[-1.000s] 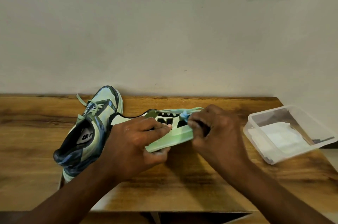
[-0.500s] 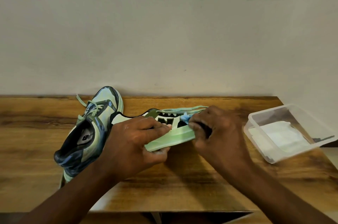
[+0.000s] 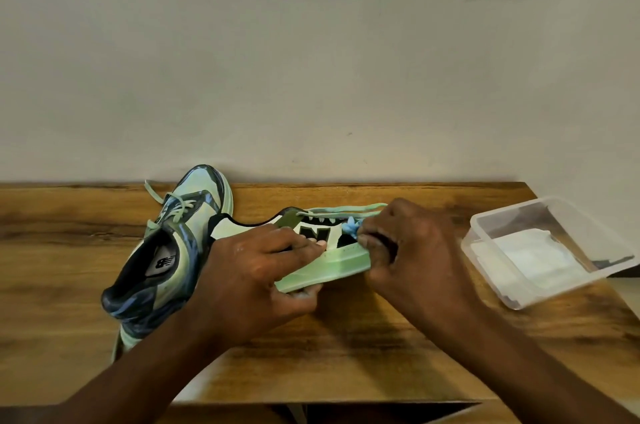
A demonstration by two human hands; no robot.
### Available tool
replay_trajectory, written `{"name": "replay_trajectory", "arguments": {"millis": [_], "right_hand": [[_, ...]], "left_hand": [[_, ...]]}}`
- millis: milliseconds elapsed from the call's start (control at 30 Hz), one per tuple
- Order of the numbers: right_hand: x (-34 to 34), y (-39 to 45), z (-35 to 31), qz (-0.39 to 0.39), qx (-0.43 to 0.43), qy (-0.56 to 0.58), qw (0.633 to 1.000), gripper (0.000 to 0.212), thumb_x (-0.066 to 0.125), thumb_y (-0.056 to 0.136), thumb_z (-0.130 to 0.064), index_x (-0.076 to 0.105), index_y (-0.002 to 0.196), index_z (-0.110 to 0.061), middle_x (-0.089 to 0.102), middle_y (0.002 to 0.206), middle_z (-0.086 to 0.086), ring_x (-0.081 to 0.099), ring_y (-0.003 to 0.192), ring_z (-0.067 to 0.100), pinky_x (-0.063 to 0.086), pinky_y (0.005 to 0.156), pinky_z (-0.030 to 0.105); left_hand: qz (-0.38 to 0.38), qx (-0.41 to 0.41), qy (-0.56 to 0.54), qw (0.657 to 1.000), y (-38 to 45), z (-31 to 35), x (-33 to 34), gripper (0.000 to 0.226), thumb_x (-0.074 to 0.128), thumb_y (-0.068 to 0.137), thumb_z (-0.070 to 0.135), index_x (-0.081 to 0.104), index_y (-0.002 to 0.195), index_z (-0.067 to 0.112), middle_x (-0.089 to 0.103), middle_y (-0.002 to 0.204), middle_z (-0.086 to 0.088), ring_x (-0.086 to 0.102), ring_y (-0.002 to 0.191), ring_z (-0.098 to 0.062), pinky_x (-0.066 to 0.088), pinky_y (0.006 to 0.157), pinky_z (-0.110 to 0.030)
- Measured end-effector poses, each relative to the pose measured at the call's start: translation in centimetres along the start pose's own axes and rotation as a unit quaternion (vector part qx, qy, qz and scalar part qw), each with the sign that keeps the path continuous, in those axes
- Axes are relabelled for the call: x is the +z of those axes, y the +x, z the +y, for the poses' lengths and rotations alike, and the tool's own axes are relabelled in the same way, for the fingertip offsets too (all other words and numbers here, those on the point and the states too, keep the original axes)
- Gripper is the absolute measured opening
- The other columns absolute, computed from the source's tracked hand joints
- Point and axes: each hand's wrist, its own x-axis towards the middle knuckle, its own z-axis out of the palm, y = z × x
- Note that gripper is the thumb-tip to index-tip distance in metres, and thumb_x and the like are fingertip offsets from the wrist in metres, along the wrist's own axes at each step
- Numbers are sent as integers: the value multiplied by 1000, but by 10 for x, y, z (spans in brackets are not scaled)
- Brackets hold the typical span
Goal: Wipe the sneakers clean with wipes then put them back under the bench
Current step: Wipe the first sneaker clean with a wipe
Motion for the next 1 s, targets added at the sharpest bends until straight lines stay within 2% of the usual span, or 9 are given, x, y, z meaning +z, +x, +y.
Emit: {"name": "replay_trajectory", "arguments": {"millis": [167, 233, 300, 467, 567, 700, 800, 900, 1000], "right_hand": [[-21, 16, 39, 35, 70, -17, 997, 20, 75, 78, -3, 79, 71, -21, 67, 67, -9, 60, 59, 6, 50, 61, 23], [-20, 19, 45, 52, 89, -38, 994, 23, 74, 78, -2, 76, 65, -21, 66, 63, -5, 59, 59, 10, 50, 62, 30], [-14, 16, 35, 67, 80, -32, 994, 19, 76, 80, -3, 79, 72, -20, 68, 69, -4, 59, 64, 11, 52, 64, 35], [-4, -3, 9, 26, 0, 28, 999, 22, 81, 81, -5, 83, 90, -24, 69, 81, -7, 63, 72, 5, 55, 65, 27], [-13, 2, 34, 37, 49, 31, 998, 23, 82, 81, -5, 83, 93, -25, 71, 82, -11, 64, 73, 2, 52, 67, 19], [-18, 12, 58, 101, 133, 40, 985, 22, 81, 80, -4, 82, 86, -25, 71, 77, -15, 65, 74, 0, 45, 66, 8], [-5, 4, 41, 113, 90, 48, 988, 19, 82, 81, -6, 82, 90, -22, 72, 82, -10, 65, 75, 5, 53, 69, 21], [3, -7, 26, 87, 18, 51, 995, 20, 82, 81, -6, 82, 96, -19, 72, 89, -9, 64, 80, 3, 51, 75, 14], [-4, -2, 39, 91, 39, 66, 993, 20, 82, 80, -4, 82, 91, -21, 72, 84, -10, 65, 76, 4, 52, 70, 14]], "left_hand": [[-6, 9, 3, 1000, 0, -1, 0, 42, 87, 76, 36, 81, 116, 23, 77, 107, 11, 70, 95, -7, 60, 67, -33], [-5, 4, 3, 1000, 0, -1, 1, 43, 88, 75, 36, 81, 116, 24, 77, 107, 12, 70, 95, -7, 60, 67, -33], [-2, -6, -5, 1000, 1, -1, 1, 43, 88, 75, 35, 81, 116, 24, 77, 106, 13, 71, 94, -7, 60, 67, -33], [-6, -14, -21, 1000, 3, -4, -1, 41, 87, 74, 35, 82, 113, 23, 78, 107, 12, 72, 93, -8, 60, 69, -34], [-6, -18, -28, 999, 5, -7, -2, 44, 88, 72, 35, 82, 113, 22, 78, 108, 12, 72, 93, -7, 61, 69, -33], [-12, -18, -32, 999, 6, -9, -3, 45, 89, 73, 37, 82, 114, 23, 77, 108, 13, 72, 94, -6, 60, 67, -33], [-4, -27, -42, 999, 7, -10, -1, 44, 90, 71, 33, 82, 113, 23, 77, 107, 14, 72, 92, -5, 60, 66, -32], [-2, -31, -51, 998, 8, -11, -1, 45, 89, 71, 35, 82, 114, 23, 78, 107, 13, 73, 92, -5, 60, 67, -33], [-1, -27, -50, 998, 8, -12, -1, 44, 90, 69, 32, 83, 112, 23, 78, 106, 13, 74, 91, -7, 60, 66, -34]]}}
